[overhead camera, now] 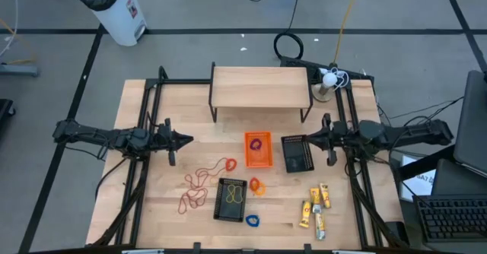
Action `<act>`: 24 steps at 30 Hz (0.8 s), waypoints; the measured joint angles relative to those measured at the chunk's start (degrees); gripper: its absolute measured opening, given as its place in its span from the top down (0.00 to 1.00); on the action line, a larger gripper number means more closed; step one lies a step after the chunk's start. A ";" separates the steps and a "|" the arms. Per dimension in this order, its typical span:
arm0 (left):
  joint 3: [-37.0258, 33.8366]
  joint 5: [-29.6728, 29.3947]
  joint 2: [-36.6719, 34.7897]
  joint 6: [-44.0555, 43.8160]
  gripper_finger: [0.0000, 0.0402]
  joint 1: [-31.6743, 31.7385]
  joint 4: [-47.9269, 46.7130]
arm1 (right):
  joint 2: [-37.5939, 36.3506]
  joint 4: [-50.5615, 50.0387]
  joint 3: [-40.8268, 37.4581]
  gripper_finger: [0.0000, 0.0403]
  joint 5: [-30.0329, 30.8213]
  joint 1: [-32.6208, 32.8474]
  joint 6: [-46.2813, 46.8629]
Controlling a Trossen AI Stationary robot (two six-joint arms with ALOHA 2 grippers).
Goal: Pick & Place Office Desk Supplies
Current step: Put the yellow crayon box into the top black bin
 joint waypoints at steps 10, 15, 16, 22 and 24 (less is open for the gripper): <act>0.00 0.05 -0.01 -0.52 0.94 0.02 0.01 | 25.22 -33.55 22.11 1.00 -0.07 5.91 16.02; 0.00 0.07 0.00 -0.52 0.94 0.00 0.02 | 33.69 -43.20 29.34 1.00 -0.10 11.81 23.09; 0.00 0.07 -0.01 -0.53 0.94 0.01 0.01 | 34.74 -44.74 30.52 1.00 -0.10 13.07 24.85; 0.00 1.25 -0.02 -1.35 0.94 0.00 -0.02 | 39.09 -54.17 33.58 1.00 -4.49 21.11 38.63; 0.00 1.46 0.00 -1.07 0.94 0.00 -0.04 | 40.53 -57.18 33.55 1.00 -6.18 23.53 44.46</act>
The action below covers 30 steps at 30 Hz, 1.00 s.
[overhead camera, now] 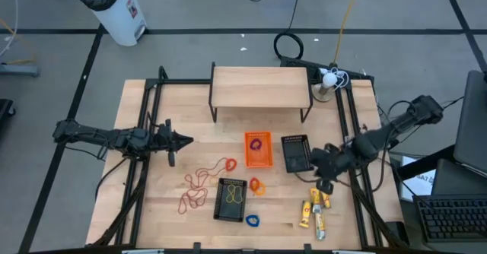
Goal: Pick & Place Office Desk Supplies
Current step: Put the yellow crayon box into the top black bin
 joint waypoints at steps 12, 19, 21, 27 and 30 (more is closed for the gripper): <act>-0.02 -0.01 -0.02 0.90 0.94 0.00 0.00 | 8.45 -3.53 0.00 0.79 -0.14 9.88 24.24; -0.02 0.04 0.00 2.36 0.94 0.00 0.07 | 14.06 -1.66 0.00 0.51 -0.95 11.14 31.09; -0.02 0.04 0.00 2.49 0.94 0.00 0.07 | 15.76 -1.16 0.00 0.45 -1.61 11.22 33.52; -0.02 0.04 0.00 3.45 0.94 0.00 0.07 | 20.44 -1.03 0.00 0.35 -2.51 11.46 40.28; -0.02 0.07 -0.01 4.45 0.94 0.00 0.07 | 22.45 -1.11 0.00 0.34 -4.28 11.64 42.28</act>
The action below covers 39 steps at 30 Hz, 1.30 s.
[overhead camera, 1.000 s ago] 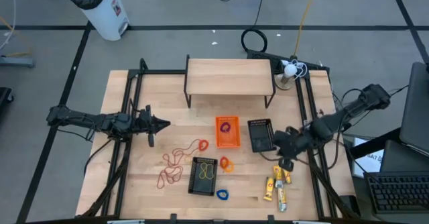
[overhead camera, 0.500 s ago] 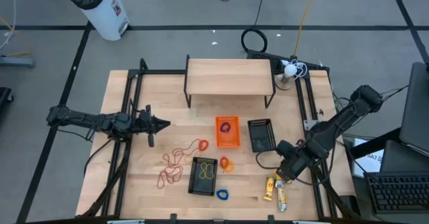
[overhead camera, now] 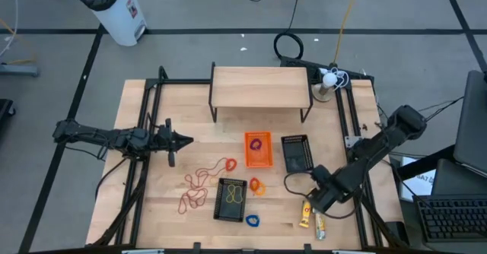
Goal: Pick & Place Office Desk Supplies
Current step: Put the yellow crayon box into the top black bin
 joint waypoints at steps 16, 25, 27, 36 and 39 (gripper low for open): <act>-0.09 0.02 -0.01 0.01 0.94 0.02 0.70 | 2.25 15.06 -9.64 0.40 -1.68 4.27 3.33; -0.09 -0.07 0.01 0.15 0.94 0.02 1.14 | 1.34 17.83 -12.00 0.54 -2.07 4.24 -2.54; -0.09 -0.09 -0.01 0.67 0.94 0.02 1.14 | 0.31 18.01 -12.00 0.62 -1.62 4.22 -2.88; -0.09 -0.07 0.00 0.49 0.94 0.02 1.14 | -6.46 16.45 -12.35 0.84 10.22 4.21 -6.25; -0.09 -0.07 0.01 0.47 0.94 0.02 1.15 | -8.65 16.76 -12.34 0.84 13.82 4.29 -8.07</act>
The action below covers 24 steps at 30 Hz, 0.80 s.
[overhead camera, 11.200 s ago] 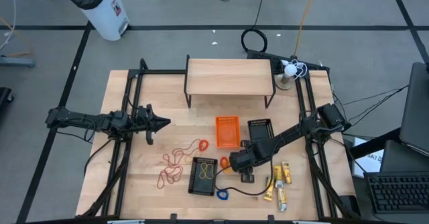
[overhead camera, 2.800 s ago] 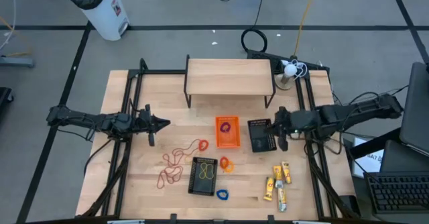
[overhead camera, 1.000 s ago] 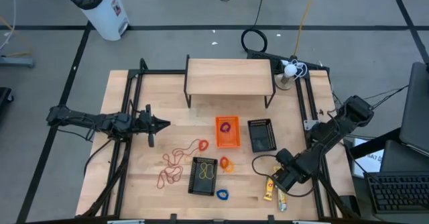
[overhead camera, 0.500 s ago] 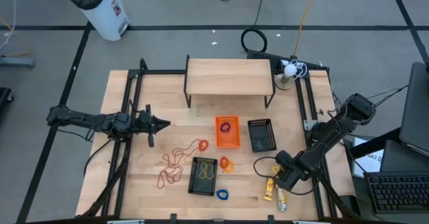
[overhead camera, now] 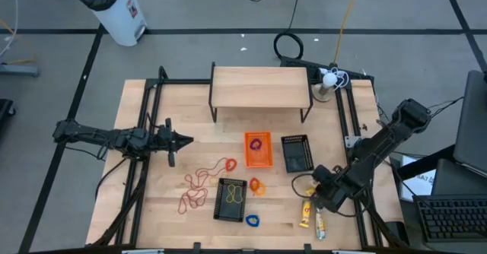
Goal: Pick & Place Office Desk Supplies
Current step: Put the yellow crayon box into the top black bin
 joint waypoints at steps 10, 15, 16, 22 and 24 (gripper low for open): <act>0.00 -0.03 -0.02 -0.03 0.94 0.00 0.06 | -9.97 9.96 0.09 0.78 21.89 -0.02 -17.88; 0.00 -0.04 -0.02 -0.04 0.94 0.00 0.10 | -15.42 18.93 0.12 0.83 30.03 -0.95 -37.07; 0.00 -0.04 -0.02 -0.05 0.94 0.00 0.10 | -16.61 20.03 0.12 0.83 30.03 -1.48 -40.31; 0.02 -0.04 -0.01 0.17 0.94 0.00 0.10 | -23.42 30.16 -1.34 0.81 29.50 -6.66 -58.65; 0.02 -0.04 0.00 0.19 0.94 0.00 0.10 | -25.94 36.36 -3.72 0.80 28.77 -8.70 -65.85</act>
